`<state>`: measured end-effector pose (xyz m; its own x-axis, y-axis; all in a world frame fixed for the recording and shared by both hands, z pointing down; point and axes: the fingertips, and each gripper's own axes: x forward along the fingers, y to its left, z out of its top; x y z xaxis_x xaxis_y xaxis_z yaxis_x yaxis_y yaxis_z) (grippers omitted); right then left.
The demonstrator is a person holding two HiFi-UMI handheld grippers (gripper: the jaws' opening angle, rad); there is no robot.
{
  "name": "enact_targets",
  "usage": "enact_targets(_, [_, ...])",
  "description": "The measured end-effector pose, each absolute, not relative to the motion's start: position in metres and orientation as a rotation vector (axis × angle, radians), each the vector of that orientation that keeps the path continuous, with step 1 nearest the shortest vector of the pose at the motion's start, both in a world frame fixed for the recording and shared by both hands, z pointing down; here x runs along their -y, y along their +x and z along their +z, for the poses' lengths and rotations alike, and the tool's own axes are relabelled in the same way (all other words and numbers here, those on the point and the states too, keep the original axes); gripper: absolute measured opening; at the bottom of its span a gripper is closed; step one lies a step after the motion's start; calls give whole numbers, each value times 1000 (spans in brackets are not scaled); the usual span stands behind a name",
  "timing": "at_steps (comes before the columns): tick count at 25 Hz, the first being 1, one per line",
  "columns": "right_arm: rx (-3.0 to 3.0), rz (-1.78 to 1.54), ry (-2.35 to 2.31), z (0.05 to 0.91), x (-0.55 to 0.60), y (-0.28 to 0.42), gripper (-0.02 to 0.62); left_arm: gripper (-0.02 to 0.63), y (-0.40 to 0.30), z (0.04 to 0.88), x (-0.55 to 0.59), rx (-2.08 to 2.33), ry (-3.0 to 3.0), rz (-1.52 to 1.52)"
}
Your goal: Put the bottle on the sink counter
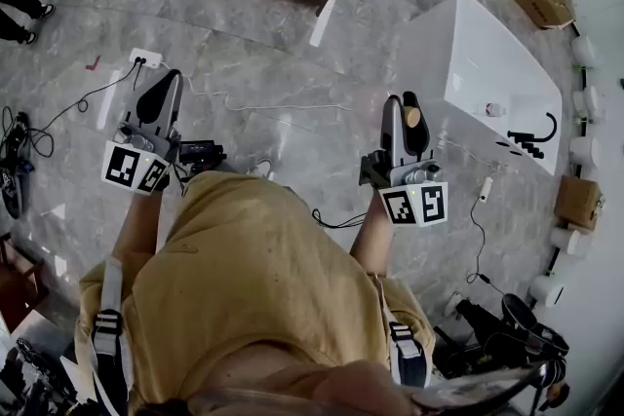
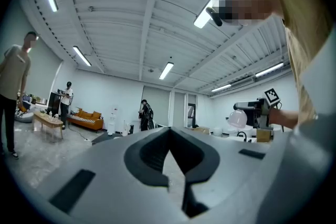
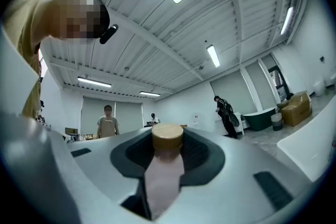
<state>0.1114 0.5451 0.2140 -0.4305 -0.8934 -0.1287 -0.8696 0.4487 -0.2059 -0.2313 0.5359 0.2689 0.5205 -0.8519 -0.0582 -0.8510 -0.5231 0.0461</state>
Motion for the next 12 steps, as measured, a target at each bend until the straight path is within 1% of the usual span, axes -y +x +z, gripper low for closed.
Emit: enact_targets(12, [-2513,-153,-1482,213,-530,106,120,2,-227,277,-536,1537,2707,-98])
